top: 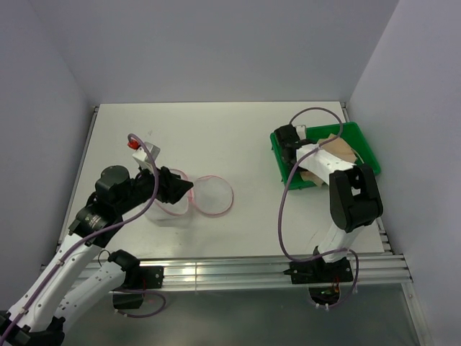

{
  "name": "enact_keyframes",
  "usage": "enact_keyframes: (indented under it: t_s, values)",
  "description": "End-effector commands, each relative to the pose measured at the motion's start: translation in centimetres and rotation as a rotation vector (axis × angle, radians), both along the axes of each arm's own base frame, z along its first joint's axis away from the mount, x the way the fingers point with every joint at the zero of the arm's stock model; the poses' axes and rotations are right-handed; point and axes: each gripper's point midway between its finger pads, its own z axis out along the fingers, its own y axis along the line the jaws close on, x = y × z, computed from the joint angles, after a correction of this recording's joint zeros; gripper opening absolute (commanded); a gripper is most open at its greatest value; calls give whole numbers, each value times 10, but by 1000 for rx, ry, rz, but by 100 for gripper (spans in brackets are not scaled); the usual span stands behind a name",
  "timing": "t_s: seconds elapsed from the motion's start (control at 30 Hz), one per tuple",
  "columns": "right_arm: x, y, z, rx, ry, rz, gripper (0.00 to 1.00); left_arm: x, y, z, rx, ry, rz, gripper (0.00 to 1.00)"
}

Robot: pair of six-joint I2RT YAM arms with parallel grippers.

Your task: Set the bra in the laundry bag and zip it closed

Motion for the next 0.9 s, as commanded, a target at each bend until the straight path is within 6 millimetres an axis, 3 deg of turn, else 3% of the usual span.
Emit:
enact_keyframes:
  t_s: [0.0,0.2,0.4,0.47,0.5,0.63,0.73,0.77,0.83,0.87]
  values:
    - [18,-2,14,-57,-35,4,43,-5,0,10,-6,-58,-23,65]
    - [16,4,-1,-43,13,38,45,-5,1,8,-3,-56,-19,64]
    - [20,4,2,-64,11,45,43,-3,2,6,2,-51,-10,64]
    - [22,1,5,-84,4,37,38,-2,2,6,3,-50,-6,64]
    - [22,-1,6,-93,4,37,26,-2,2,5,4,-49,-6,64]
    - [24,-6,14,-127,-14,23,2,-2,3,4,7,-45,-3,64]
    - [24,-10,30,-137,-68,-6,0,-2,3,4,6,-47,-3,64]
    - [24,-12,46,-127,-124,-21,0,-1,3,4,7,-45,-1,64]
    - [22,-13,61,-109,-188,-46,0,-1,2,4,6,-43,-4,64]
    - [22,-14,82,-87,-263,-59,0,-1,1,3,7,-37,-5,64]
